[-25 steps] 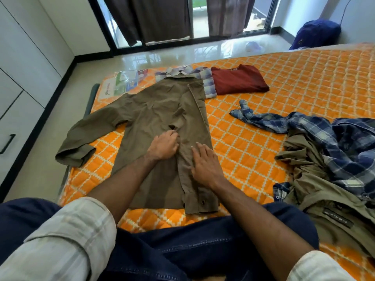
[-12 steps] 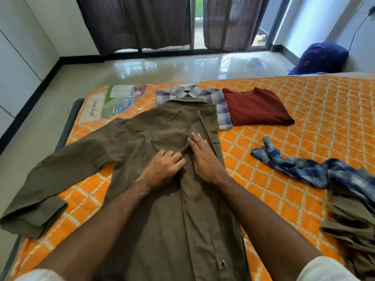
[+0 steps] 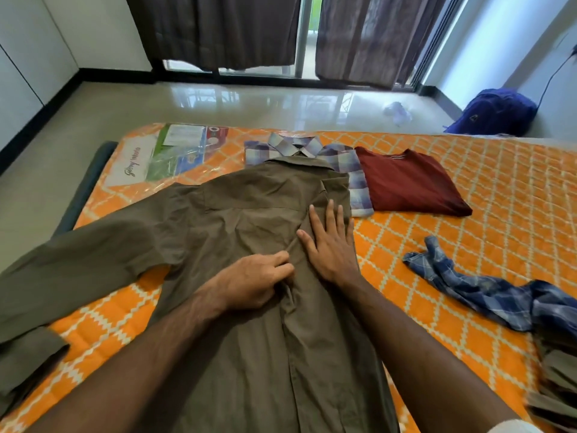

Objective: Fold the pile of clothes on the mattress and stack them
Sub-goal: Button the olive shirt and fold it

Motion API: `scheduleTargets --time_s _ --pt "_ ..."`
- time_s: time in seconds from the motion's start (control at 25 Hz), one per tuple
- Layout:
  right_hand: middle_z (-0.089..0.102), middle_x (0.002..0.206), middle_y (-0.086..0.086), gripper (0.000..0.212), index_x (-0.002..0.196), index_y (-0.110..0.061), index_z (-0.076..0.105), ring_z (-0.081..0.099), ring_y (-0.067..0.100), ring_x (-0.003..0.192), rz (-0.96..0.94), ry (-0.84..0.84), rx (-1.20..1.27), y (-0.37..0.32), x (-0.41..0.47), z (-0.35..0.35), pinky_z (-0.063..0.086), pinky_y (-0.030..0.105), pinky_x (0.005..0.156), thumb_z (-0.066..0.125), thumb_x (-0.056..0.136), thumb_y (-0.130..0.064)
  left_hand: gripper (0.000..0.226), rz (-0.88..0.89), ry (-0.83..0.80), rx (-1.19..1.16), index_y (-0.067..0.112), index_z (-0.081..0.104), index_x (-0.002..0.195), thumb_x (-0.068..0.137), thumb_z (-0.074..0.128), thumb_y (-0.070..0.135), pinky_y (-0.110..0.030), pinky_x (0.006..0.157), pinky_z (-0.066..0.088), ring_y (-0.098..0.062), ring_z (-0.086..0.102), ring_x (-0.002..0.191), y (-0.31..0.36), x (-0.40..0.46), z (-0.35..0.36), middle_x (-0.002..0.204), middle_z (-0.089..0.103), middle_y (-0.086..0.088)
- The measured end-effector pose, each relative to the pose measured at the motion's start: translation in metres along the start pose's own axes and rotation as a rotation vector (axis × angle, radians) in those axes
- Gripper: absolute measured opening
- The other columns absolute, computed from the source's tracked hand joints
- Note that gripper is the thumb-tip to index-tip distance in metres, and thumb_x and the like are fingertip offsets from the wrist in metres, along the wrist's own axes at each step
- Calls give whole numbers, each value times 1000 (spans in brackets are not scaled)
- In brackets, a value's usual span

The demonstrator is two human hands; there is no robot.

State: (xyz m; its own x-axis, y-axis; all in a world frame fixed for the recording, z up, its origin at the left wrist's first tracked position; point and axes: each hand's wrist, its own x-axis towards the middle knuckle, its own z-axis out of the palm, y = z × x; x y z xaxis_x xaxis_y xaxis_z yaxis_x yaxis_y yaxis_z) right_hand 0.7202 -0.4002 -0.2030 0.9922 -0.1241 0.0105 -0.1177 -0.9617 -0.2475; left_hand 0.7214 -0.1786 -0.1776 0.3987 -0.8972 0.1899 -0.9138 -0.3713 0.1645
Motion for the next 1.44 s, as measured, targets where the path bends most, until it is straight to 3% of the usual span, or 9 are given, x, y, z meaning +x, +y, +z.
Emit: scheduleTargets --time_s 0.16,0.24,0.44,0.64,0.8,1.0,1.2,1.32,1.44 --pt "-20 168 5 77 162 -30 -7 -21 25 154 95 -27 -55 -2 17 2 -11 55 123 11 99 -70 30 -69 36 135 22 59 117 91 49 34 -39 102 42 -19 47 130 -14 -14 3 145 49 -1" --pt "-21 167 2 80 161 -28 -9 -20 24 154 111 6 -78 -3 15 9 -13 54 123 10 97 -72 39 -34 -69 110 22 55 133 99 42 38 -43 115 35 -16 37 142 -15 -21 10 156 41 -1" --pt "-23 167 2 85 161 -26 -12 -21 23 154 136 -104 -53 -3 17 2 -15 53 122 9 95 -75 62 -118 -276 92 31 2 161 106 21 53 -39 123 -11 -8 -11 154 -13 -58 6 168 -10 8" --pt "-17 168 5 90 162 -20 -4 -16 22 155 -82 -91 29 -43 -74 -8 -6 52 125 1 92 -75 70 -385 -313 151 36 -7 159 97 0 68 -47 125 -2 -17 -10 155 9 -113 -9 168 -10 10" --pt "-10 169 2 88 163 -25 4 -11 22 156 -295 -155 -37 -106 -180 20 -5 54 125 -1 92 -76 100 -631 -366 128 32 -1 160 76 -22 83 -48 123 11 -27 1 156 21 -159 -33 169 -2 -1" --pt "-7 170 6 94 163 -21 4 -13 24 155 -341 -250 -32 -160 -279 30 -11 52 123 -7 88 -77 82 -693 -475 58 22 6 161 98 41 61 -43 123 19 -32 11 153 48 -200 -52 168 4 -13" --pt "-14 169 5 109 161 -30 -4 -11 26 156 -376 -435 -85 -176 -327 -1 -5 59 122 -18 67 -82 79 -702 -507 41 20 21 158 95 62 43 -47 113 36 -33 35 142 76 -222 -79 160 30 -8" --pt "-14 169 9 104 162 -23 -3 -10 27 156 -186 -500 -98 -167 -342 -15 4 66 119 3 79 -86 78 -691 -684 134 19 20 159 97 58 47 -44 115 34 -32 30 145 102 -231 -86 163 21 -8" --pt "-8 168 17 92 162 -11 2 -3 33 156 -89 -510 -138 -153 -355 -22 17 61 121 33 98 -69 74 -773 -740 51 13 34 150 93 63 50 -41 110 40 -37 42 137 118 -223 -88 153 34 -19"
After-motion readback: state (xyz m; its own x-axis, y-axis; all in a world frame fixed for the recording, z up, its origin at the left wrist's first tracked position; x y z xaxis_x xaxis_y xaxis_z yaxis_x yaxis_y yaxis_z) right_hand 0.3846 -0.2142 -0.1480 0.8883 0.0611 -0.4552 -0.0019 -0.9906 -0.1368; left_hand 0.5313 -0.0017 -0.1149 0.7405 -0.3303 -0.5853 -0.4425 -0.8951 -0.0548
